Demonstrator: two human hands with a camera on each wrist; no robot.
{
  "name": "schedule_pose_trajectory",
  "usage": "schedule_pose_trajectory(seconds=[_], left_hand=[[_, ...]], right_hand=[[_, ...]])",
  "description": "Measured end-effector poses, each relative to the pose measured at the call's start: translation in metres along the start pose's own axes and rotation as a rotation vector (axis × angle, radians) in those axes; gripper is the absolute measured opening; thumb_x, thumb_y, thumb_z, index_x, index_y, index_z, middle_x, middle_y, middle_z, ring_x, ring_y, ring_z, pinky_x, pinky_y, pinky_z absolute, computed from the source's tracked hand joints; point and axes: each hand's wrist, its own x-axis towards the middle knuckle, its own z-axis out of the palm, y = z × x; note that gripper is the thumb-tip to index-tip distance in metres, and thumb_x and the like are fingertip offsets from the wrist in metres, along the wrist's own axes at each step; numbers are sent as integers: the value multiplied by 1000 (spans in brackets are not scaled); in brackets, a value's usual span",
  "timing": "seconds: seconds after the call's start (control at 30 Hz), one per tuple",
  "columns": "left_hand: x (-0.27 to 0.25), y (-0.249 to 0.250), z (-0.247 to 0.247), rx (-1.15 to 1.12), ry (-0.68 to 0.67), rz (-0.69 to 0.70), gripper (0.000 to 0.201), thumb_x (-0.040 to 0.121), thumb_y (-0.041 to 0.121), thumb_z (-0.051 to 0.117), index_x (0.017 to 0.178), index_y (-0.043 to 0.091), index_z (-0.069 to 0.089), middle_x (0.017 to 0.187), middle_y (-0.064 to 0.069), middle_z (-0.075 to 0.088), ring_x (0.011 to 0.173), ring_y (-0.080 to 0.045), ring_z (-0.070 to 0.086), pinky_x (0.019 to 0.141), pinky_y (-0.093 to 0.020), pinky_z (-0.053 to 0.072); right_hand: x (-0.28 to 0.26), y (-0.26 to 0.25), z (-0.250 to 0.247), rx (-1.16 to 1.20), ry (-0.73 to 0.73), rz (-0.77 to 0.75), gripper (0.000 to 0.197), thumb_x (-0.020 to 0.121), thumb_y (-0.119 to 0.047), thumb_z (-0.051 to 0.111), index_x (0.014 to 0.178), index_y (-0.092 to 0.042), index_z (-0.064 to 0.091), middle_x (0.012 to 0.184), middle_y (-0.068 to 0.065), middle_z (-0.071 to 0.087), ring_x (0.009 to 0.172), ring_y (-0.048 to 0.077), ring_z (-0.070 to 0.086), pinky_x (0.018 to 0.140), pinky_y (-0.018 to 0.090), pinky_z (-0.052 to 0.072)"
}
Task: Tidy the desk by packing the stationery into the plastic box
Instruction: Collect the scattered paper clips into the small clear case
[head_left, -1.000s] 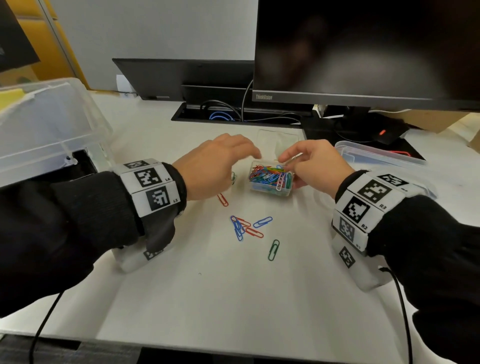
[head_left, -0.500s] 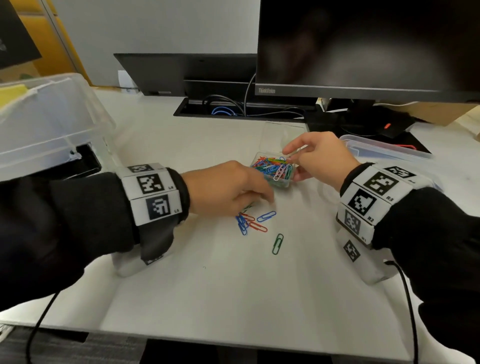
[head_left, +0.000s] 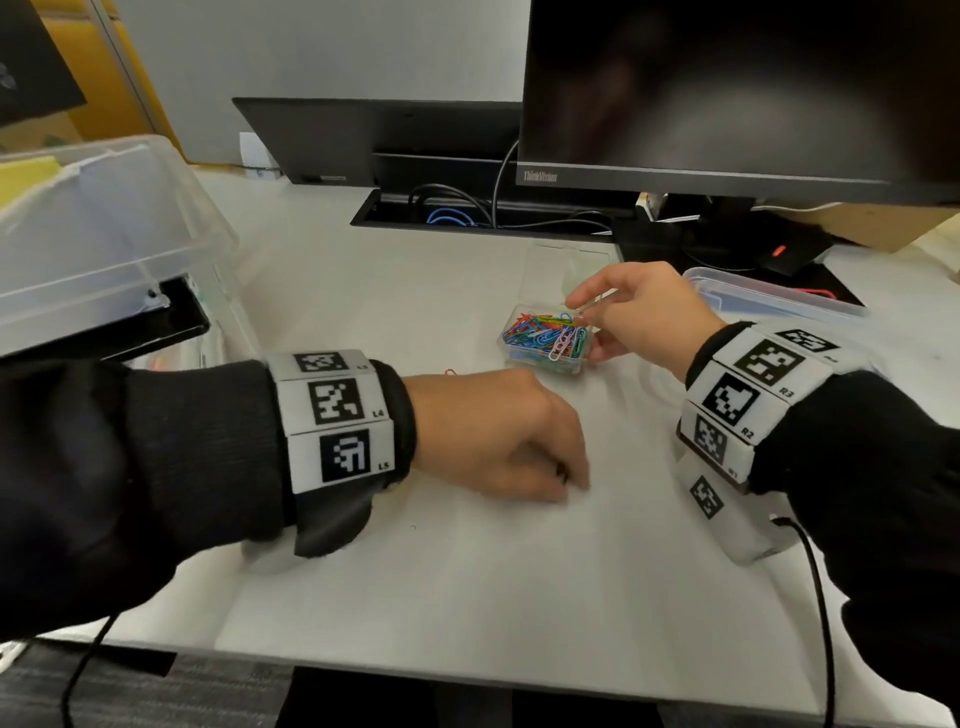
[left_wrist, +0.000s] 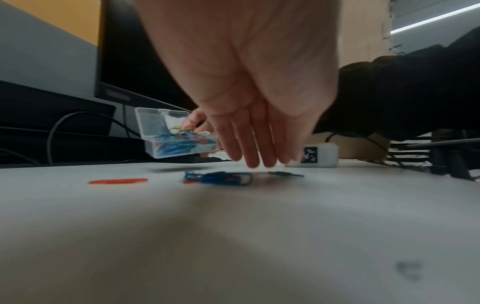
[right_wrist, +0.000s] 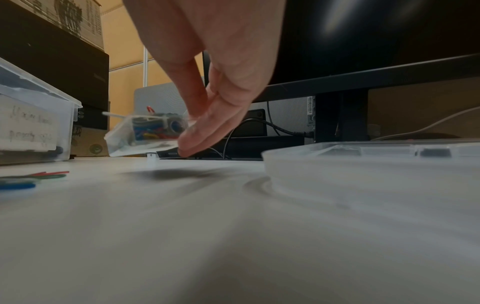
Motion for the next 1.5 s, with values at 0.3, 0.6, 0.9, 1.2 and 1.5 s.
schedule_pose_trajectory(seconds=[0.3,0.6,0.9,1.2,1.5], left_hand=[[-29,-29,-14,142,142,-166,41,78,46,56,105,18,68,108,0,66,96,-3,53,87,-12,40],[-46,-35,-18,11,-7,-401,35,79,31,71,113,33,65,120,14,57,103,3,56,92,-10,41],[-36,-32,-19,83,96,-398,18,84,13,65,98,18,73,96,3,67,71,0,56,76,-5,44],[-7,-25,-26,216,513,-230,20,84,14,57,95,9,72,90,-6,70,81,-11,61,76,-7,39],[2,-29,-27,269,422,-267,26,92,11,52,113,16,66,106,-4,67,99,-19,60,88,-30,48]], right_hand=[[-1,-1,-2,-16,-3,0,24,87,-2,57,73,-22,60,88,13,68,61,16,66,61,26,58],[-4,-3,0,-13,-18,11,25,88,-2,55,74,-21,60,97,16,68,74,25,67,73,35,59],[-7,-6,1,-64,-116,53,26,89,-3,54,74,-23,61,104,13,68,80,24,66,74,32,58],[-6,-7,3,-76,-218,54,22,90,-3,54,77,-20,60,85,6,65,64,16,62,55,18,55],[-6,-7,1,-69,-220,16,30,90,6,45,79,-18,60,75,0,61,65,21,62,56,20,55]])
